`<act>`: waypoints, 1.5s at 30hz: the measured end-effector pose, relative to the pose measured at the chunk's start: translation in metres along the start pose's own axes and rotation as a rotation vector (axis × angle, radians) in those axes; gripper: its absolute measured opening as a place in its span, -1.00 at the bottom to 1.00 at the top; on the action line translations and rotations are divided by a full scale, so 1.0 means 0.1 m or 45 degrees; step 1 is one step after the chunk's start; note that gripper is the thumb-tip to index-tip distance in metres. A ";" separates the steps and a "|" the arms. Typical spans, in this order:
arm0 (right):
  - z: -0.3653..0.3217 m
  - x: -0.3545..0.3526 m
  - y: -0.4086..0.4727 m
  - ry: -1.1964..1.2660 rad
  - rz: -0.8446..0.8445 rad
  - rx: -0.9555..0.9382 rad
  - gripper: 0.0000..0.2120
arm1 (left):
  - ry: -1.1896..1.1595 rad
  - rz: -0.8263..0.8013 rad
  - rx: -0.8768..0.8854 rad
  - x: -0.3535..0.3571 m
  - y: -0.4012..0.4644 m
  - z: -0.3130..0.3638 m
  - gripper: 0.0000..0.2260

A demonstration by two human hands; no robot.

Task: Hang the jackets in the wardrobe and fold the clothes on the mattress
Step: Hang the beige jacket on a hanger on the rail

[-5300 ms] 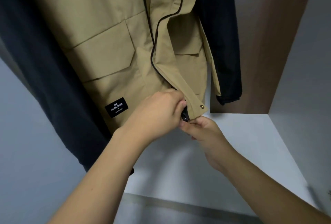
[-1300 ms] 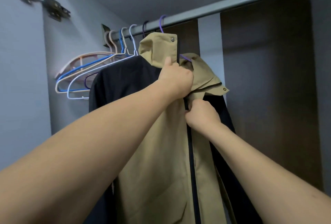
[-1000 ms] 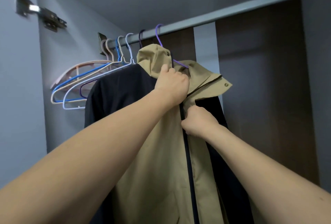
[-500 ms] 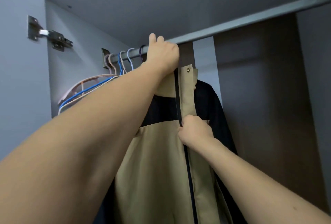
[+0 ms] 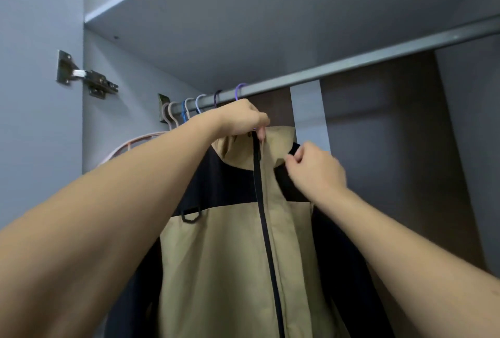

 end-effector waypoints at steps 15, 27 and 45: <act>-0.49 0.56 0.12 0.311 -0.221 -0.237 -0.62 | -0.044 0.049 -0.263 -0.09 -0.15 -0.38 -0.86; -0.22 0.86 0.10 0.062 -0.418 -0.256 -0.59 | 0.313 0.090 -0.286 0.12 0.06 -0.37 -0.72; 0.81 1.59 -1.04 0.309 -0.598 0.128 -0.44 | 0.362 0.763 0.208 1.04 -1.30 -0.14 -0.51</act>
Point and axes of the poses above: each hand's wrist, its own y-axis towards the middle knuckle, its own x-axis out of the palm, z = x × y, the point moved 7 cm from there along y, towards the middle knuckle, and after that the axes turned 6 degrees about x, right-handed, at the moved point
